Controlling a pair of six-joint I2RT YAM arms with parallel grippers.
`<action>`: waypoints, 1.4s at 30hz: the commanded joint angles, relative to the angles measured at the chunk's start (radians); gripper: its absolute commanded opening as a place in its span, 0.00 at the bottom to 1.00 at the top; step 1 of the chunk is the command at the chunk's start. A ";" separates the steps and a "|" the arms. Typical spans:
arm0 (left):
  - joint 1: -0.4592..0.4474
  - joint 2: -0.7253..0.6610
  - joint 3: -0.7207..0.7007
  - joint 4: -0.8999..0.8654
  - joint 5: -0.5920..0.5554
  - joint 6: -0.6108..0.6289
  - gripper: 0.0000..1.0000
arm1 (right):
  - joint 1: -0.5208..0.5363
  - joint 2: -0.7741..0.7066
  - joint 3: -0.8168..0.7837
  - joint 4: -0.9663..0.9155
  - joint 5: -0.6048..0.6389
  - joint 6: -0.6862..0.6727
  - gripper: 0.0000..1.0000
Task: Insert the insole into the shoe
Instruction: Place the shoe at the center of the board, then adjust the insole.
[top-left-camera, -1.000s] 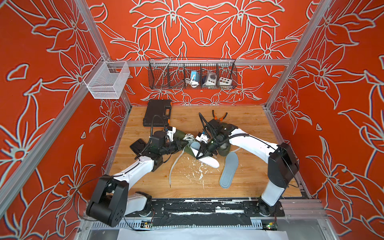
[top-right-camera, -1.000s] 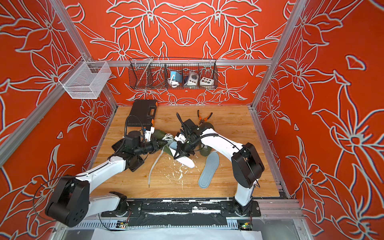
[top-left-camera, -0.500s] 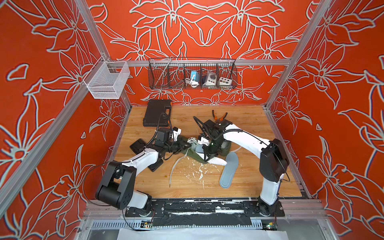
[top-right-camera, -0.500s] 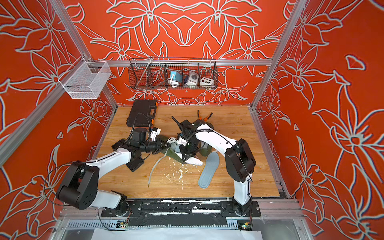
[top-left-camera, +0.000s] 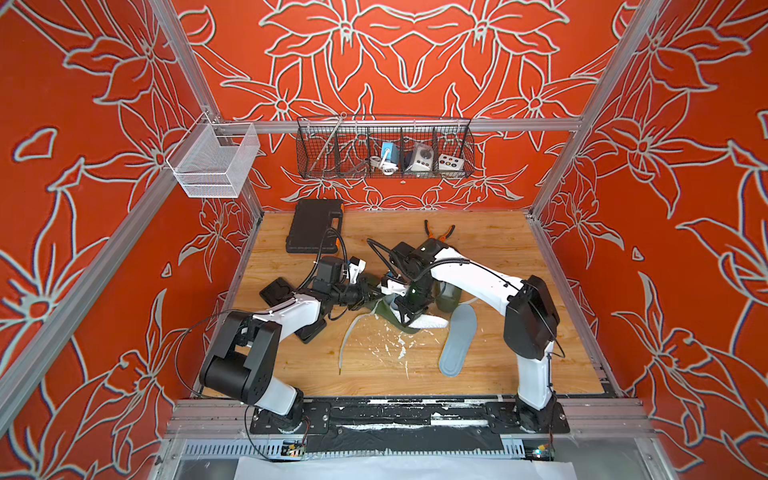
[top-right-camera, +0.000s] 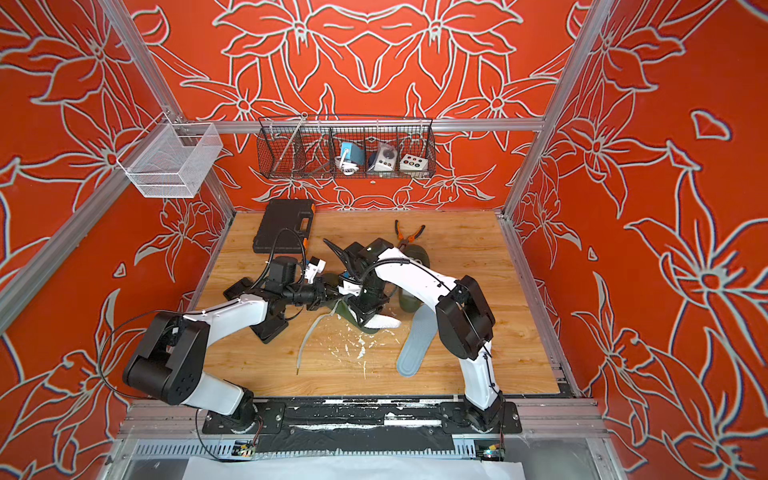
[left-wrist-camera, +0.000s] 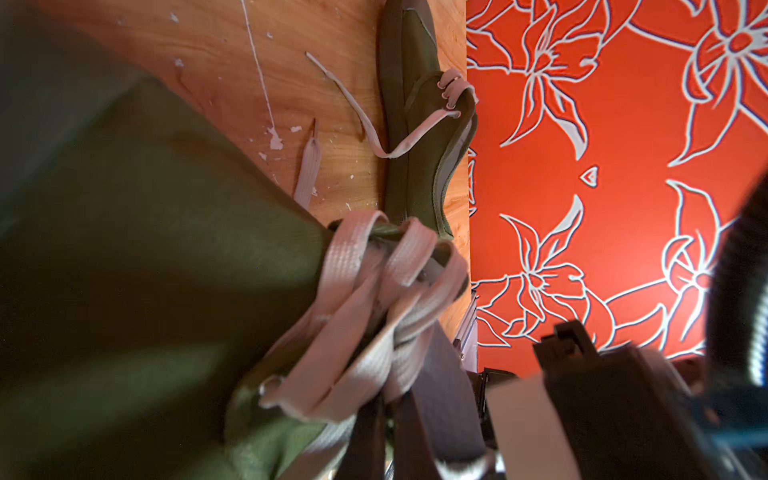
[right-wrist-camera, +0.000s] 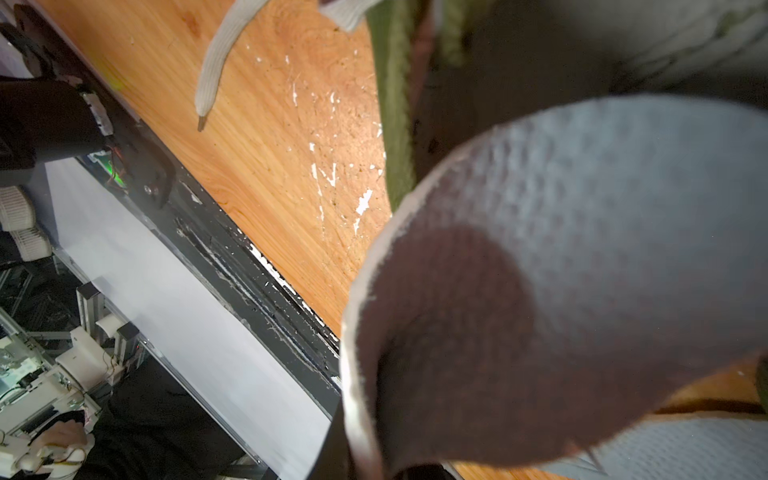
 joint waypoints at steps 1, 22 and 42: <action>0.002 0.007 0.033 0.044 0.072 0.016 0.00 | -0.007 -0.032 -0.013 -0.021 0.020 -0.034 0.00; -0.001 -0.102 0.071 0.038 0.062 -0.049 0.57 | -0.028 -0.281 -0.107 0.172 0.192 0.032 0.00; -0.050 -0.087 0.016 0.391 0.029 -0.325 0.00 | -0.038 -0.364 -0.269 0.526 0.077 0.136 0.58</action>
